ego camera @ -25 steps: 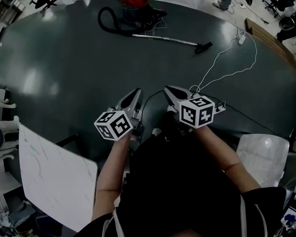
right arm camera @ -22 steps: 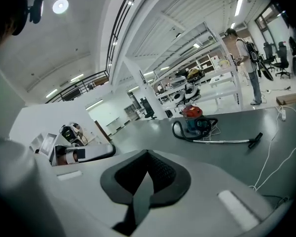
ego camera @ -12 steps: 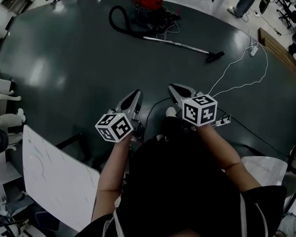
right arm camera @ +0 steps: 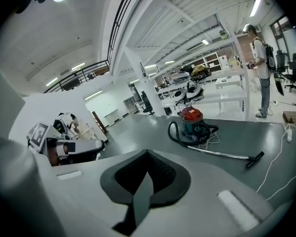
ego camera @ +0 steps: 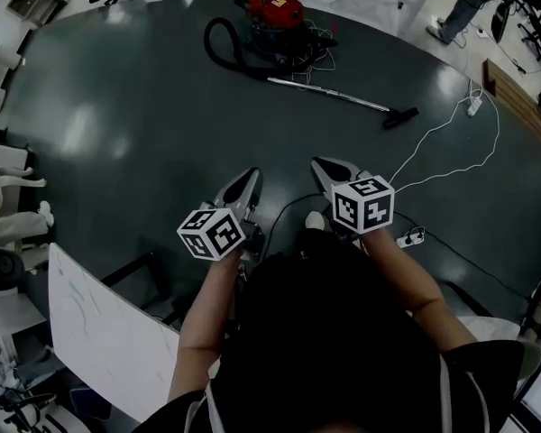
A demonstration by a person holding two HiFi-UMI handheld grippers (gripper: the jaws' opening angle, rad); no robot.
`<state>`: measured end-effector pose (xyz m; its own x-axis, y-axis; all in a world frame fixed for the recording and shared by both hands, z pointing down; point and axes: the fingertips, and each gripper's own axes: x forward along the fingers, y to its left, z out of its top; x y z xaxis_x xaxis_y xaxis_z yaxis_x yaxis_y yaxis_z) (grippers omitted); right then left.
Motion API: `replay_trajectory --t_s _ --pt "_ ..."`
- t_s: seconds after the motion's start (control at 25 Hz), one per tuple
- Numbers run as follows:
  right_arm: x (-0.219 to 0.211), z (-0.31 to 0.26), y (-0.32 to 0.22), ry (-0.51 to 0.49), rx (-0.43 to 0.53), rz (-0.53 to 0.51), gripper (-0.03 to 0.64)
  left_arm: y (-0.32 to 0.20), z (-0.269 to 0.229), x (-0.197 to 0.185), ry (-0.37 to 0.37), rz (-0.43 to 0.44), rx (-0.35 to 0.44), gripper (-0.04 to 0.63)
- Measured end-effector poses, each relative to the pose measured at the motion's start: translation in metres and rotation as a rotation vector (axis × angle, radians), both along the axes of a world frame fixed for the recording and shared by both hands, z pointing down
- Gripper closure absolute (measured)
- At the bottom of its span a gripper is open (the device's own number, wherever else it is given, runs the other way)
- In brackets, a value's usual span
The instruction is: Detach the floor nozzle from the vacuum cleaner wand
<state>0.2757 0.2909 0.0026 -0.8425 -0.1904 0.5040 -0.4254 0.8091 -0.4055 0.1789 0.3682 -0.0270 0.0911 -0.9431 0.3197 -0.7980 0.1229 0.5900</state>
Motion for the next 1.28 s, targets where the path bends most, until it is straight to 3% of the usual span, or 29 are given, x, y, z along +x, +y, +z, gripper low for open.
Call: replay_trajectory --t_s 0.4,0.68,1.04,1.28 --pt "0.015 0.016 -0.063 0.024 -0.035 -0.015 0.620 -0.068 0.012 -0.001 0.005 -0.011 -0.027 0.588" --pt "0.025 0.027 -0.084 0.013 -0.069 0.032 0.620 -0.081 0.018 0.004 -0.022 0.002 -0.053 0.588" --pt "0.006 0.036 -0.094 0.059 -0.067 0.009 0.620 -0.095 0.023 -0.014 -0.017 -0.021 -0.056 0.588" --pt "-0.026 0.052 -0.114 0.116 -0.064 0.008 0.620 -0.122 0.036 -0.049 -0.001 -0.012 -0.067 0.588"
